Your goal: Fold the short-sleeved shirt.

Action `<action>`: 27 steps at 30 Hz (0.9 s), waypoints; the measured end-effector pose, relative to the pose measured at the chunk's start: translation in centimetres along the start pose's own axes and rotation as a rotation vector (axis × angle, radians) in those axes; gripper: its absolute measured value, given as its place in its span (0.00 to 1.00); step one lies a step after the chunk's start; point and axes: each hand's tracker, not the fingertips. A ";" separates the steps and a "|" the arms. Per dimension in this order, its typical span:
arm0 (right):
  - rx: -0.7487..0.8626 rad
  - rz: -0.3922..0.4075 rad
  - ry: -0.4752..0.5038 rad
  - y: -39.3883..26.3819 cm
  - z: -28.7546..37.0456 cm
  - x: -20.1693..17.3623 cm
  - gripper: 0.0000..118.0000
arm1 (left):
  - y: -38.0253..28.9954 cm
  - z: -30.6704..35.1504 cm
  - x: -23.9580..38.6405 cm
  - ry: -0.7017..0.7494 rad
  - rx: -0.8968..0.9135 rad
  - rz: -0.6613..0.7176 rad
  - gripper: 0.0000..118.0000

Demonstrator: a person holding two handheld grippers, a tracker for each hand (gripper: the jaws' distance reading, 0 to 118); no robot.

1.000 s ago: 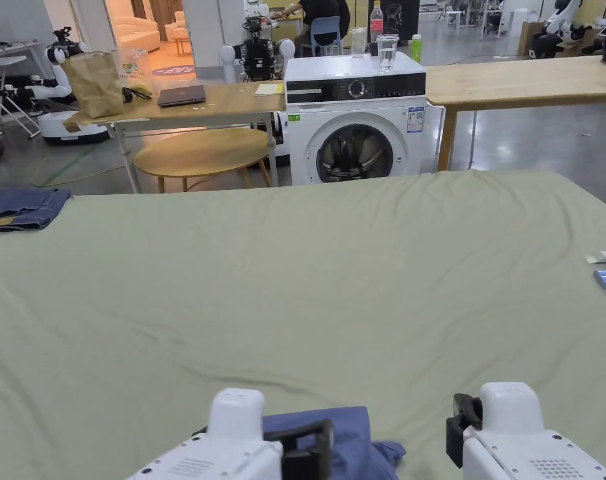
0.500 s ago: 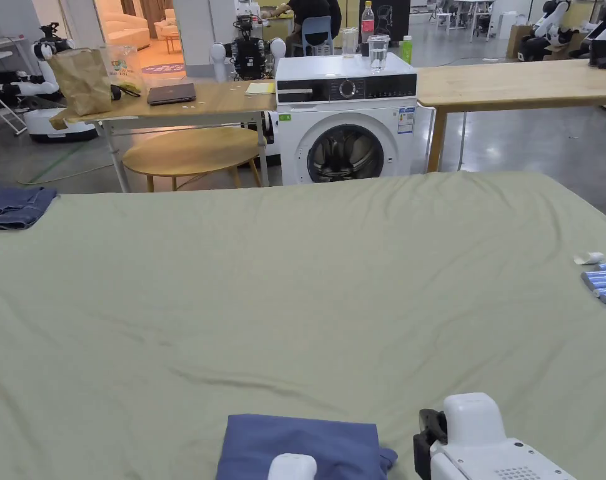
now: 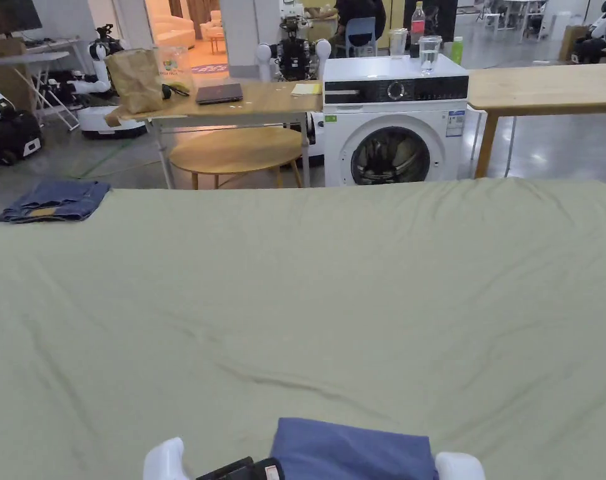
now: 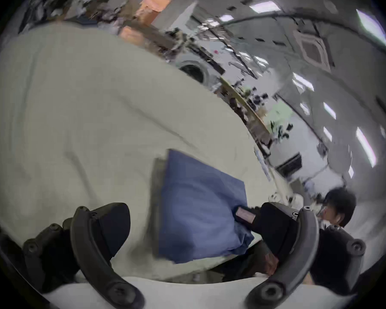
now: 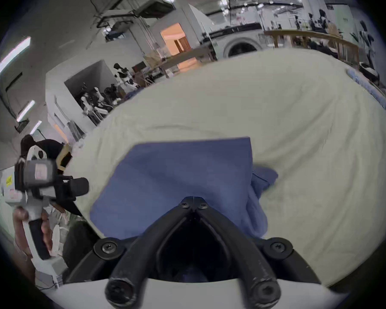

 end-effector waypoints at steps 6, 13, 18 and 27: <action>0.001 -0.030 0.002 0.3 0.2 0.6 0.00 | -0.7 -6.2 -4.2 -0.185 -0.163 0.216 0.97; 0.006 -0.011 -0.028 0.4 0.4 -0.1 0.00 | -1.0 -10.4 -2.8 -0.177 -0.199 0.229 0.23; 0.036 0.060 -0.016 1.6 1.2 -2.5 0.00 | 1.2 -6.1 -3.8 -0.170 -0.141 0.185 0.22; 0.048 0.118 0.007 3.5 -1.7 -9.4 0.00 | 12.6 7.8 -14.8 0.046 -0.026 0.092 0.22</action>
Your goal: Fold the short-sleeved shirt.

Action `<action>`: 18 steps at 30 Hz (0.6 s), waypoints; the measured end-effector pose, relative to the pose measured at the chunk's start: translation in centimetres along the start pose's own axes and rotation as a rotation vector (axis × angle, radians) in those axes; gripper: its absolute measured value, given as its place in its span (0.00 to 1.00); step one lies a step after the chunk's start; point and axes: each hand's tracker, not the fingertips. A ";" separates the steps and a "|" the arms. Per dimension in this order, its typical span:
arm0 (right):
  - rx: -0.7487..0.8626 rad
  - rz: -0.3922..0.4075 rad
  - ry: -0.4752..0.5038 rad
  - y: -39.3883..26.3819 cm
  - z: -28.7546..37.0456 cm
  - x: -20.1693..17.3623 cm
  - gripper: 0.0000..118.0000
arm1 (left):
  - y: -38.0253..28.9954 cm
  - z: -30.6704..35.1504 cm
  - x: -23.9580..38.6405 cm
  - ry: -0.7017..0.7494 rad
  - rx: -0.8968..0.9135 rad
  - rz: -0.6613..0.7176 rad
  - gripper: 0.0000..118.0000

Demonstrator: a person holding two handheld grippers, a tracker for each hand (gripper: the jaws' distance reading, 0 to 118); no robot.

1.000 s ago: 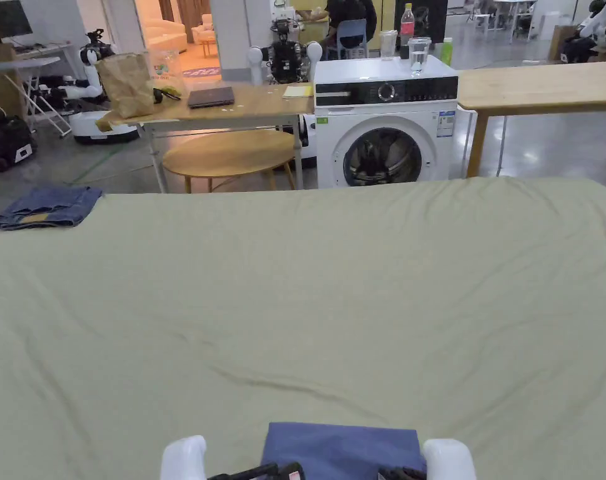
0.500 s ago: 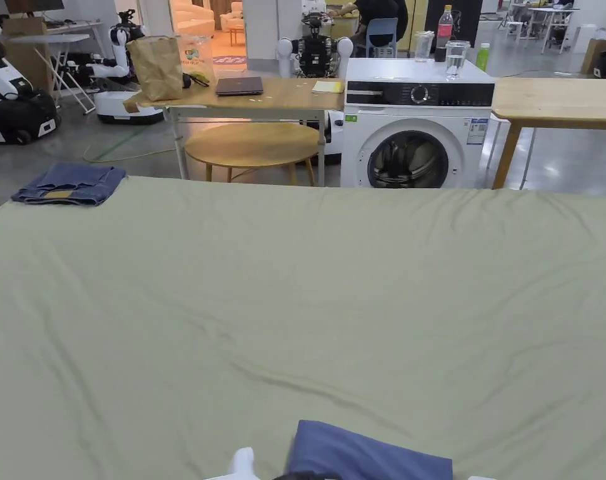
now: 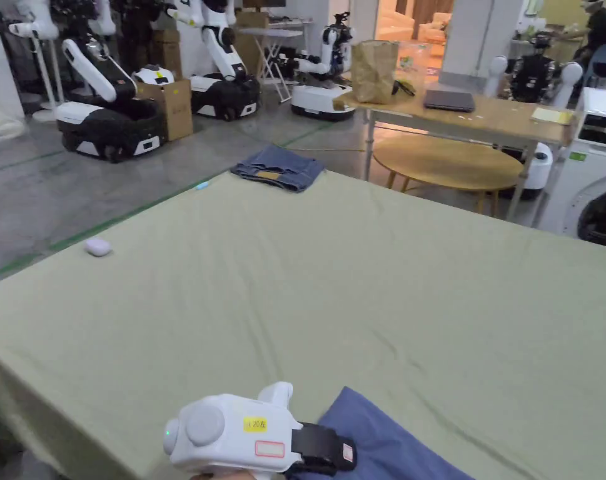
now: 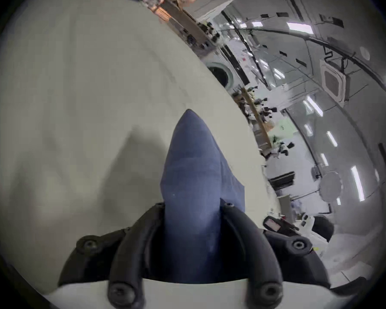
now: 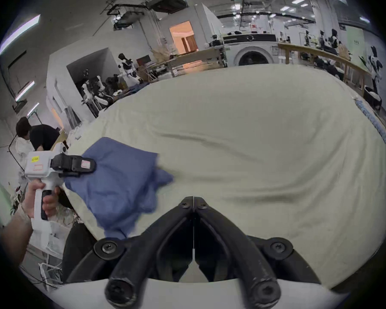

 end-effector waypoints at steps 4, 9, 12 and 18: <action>-0.017 0.012 0.018 0.0 -1.6 -2.4 0.00 | 6.3 6.7 -5.2 0.071 0.030 -0.032 0.22; -0.044 0.046 0.011 -0.4 -2.7 -3.9 0.00 | 10.4 10.7 -11.3 0.097 0.011 0.065 0.22; -0.049 0.051 0.001 -0.3 -2.9 -4.2 0.00 | 9.9 9.9 -13.0 0.120 -0.003 0.055 0.22; -0.046 0.060 -0.010 0.2 -2.5 -4.3 0.00 | 9.1 11.7 -13.9 0.075 0.071 0.090 0.82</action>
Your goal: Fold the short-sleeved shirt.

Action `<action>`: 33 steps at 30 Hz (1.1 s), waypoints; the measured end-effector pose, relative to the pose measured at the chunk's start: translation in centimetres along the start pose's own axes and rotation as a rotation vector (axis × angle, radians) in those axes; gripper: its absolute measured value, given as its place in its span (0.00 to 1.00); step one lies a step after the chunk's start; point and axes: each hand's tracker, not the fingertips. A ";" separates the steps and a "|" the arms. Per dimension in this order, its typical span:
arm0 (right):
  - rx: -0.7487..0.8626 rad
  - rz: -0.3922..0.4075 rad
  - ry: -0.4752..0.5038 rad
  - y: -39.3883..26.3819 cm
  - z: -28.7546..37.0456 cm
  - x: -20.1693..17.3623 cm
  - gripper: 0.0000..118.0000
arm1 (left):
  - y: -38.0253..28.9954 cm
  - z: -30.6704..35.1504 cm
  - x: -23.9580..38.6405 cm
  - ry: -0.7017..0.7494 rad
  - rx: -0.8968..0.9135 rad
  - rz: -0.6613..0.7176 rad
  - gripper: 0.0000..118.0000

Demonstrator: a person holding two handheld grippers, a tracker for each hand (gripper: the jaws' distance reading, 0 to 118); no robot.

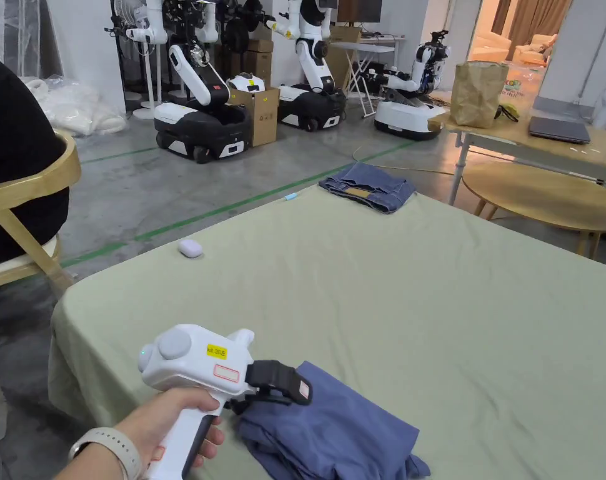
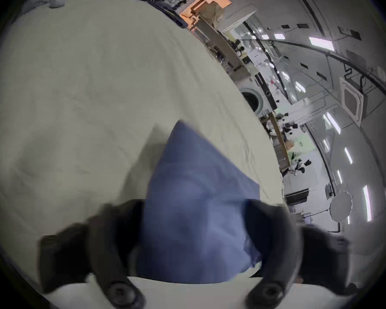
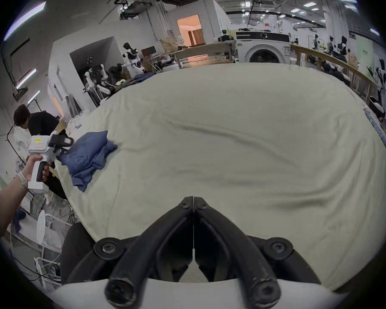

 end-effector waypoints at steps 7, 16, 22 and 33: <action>0.029 0.001 0.020 0.2 1.0 -0.4 0.00 | 0.6 7.0 -0.6 0.097 0.153 0.067 0.82; 0.110 0.015 0.052 1.1 4.5 0.4 0.00 | -5.1 5.3 12.1 0.354 0.272 -0.267 0.03; 0.337 0.036 -0.155 4.6 9.1 2.0 0.00 | -14.6 -1.2 28.3 0.379 0.514 -0.624 0.03; 0.650 0.125 -0.344 12.5 18.7 4.6 0.00 | -21.4 -8.5 46.2 0.287 0.622 -0.929 0.03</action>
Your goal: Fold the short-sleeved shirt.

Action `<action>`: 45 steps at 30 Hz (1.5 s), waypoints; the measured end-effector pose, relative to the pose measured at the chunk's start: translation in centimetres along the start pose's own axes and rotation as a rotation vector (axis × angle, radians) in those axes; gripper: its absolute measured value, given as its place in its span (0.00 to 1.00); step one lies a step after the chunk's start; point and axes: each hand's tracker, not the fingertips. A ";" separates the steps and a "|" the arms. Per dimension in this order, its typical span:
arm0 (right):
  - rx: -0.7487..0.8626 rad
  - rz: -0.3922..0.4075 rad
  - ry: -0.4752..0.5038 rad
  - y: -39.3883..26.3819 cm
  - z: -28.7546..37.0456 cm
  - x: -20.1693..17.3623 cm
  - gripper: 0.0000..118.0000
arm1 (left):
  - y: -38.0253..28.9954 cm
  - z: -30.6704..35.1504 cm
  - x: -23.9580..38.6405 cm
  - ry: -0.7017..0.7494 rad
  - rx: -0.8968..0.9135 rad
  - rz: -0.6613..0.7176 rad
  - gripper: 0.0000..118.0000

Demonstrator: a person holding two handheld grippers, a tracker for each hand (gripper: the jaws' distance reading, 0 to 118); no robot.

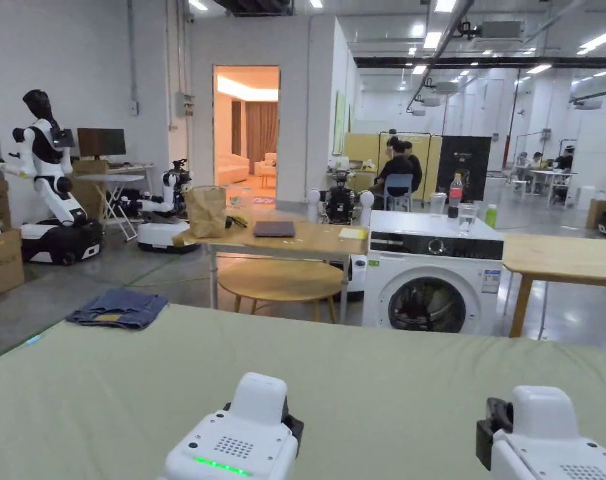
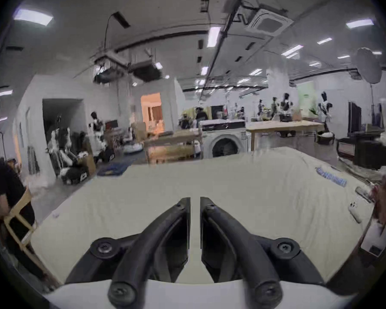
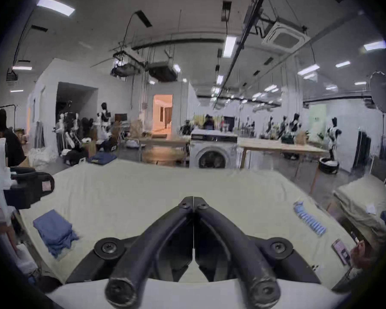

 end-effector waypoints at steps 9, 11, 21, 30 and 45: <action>0.071 0.032 -0.052 2.8 -0.7 0.8 0.00 | 4.7 -0.3 0.5 -0.011 0.051 -0.002 0.03; 0.071 -0.007 -0.044 3.0 -0.3 1.0 0.00 | 4.7 1.3 0.4 -0.014 0.088 0.044 0.03; 0.078 -0.043 -0.025 3.1 0.5 0.9 0.44 | 5.3 2.5 0.1 0.004 0.107 0.028 0.28; 0.103 0.013 0.004 3.4 1.1 0.1 0.91 | 5.2 3.1 -0.2 -0.010 0.171 0.059 0.99; 0.013 -0.028 -0.018 4.5 1.2 -0.1 0.99 | 5.1 2.9 0.1 -0.033 0.127 0.085 0.99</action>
